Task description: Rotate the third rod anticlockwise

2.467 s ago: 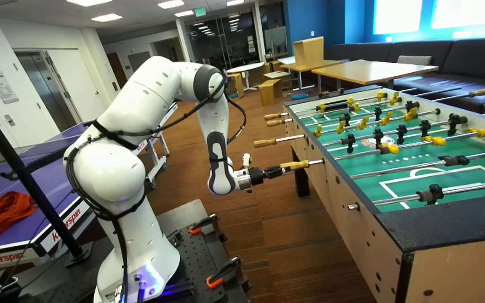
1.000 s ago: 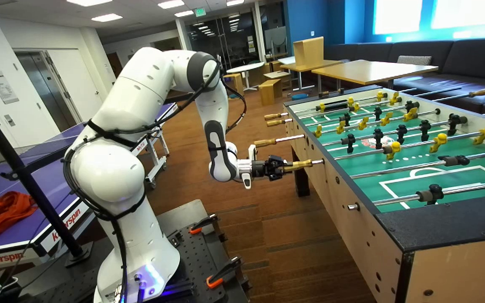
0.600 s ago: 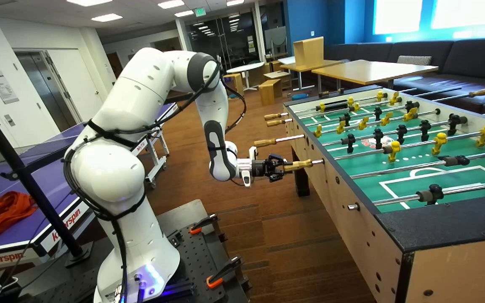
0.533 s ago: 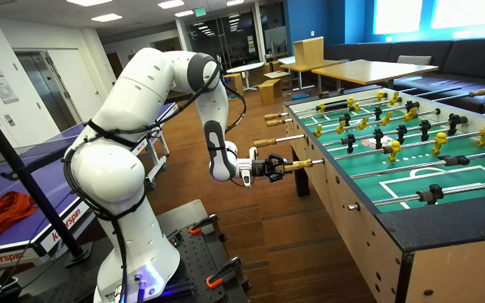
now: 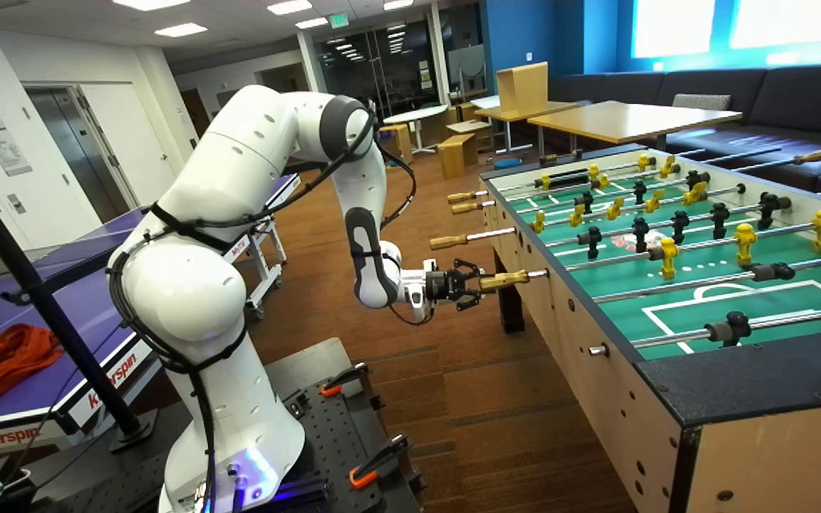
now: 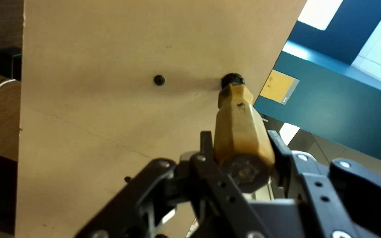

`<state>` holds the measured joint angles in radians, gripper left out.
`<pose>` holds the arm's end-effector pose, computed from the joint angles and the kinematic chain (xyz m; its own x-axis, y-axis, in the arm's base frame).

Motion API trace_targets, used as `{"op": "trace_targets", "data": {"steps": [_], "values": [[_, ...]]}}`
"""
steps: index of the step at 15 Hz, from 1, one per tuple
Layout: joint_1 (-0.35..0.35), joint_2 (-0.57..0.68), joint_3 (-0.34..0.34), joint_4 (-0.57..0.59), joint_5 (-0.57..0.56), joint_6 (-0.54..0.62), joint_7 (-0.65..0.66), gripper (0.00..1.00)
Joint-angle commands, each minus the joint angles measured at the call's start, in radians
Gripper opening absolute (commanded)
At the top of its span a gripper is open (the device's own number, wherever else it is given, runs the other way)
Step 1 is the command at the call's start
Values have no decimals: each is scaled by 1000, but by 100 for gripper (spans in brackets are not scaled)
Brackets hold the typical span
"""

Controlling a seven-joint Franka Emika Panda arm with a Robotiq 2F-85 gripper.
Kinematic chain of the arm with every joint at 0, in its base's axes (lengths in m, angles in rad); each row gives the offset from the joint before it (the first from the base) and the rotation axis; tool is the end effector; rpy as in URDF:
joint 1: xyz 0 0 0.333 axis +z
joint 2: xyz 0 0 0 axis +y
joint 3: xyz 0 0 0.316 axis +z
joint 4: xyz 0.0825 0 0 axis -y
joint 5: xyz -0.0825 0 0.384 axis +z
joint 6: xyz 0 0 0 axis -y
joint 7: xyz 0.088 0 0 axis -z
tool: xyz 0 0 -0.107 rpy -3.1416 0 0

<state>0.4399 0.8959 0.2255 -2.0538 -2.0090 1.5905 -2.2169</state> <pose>0.4547 0.2501 0.0194 -0.4574 -0.8059 0.3758 -0.2712 -0.2761 -0.9221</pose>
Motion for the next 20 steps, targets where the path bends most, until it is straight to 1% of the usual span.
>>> {"op": "trace_targets", "data": {"steps": [1, 2, 3, 4, 5, 6, 7, 8, 11, 14, 16, 20], "values": [[-24, 14, 34, 39, 38, 82, -124, 17], [-23, 16, 36, 40, 33, 77, -117, 67], [-24, 16, 39, 39, 37, 77, -121, 68], [-24, 16, 49, 42, 63, 85, -135, 73], [-22, 15, 62, 46, 94, 94, -151, 81], [-20, 18, 72, 51, 123, 101, -169, 88], [-15, 16, 84, 51, 150, 105, -181, 97], [-11, 13, 95, 46, 170, 112, -189, 100], [1, -12, 127, 18, 219, 112, -212, 100], [7, -77, 159, -33, 244, 106, -212, 100], [4, -142, 178, -78, 260, 103, -212, 100], [-10, -316, 205, -181, 287, 110, -187, 100]]}}
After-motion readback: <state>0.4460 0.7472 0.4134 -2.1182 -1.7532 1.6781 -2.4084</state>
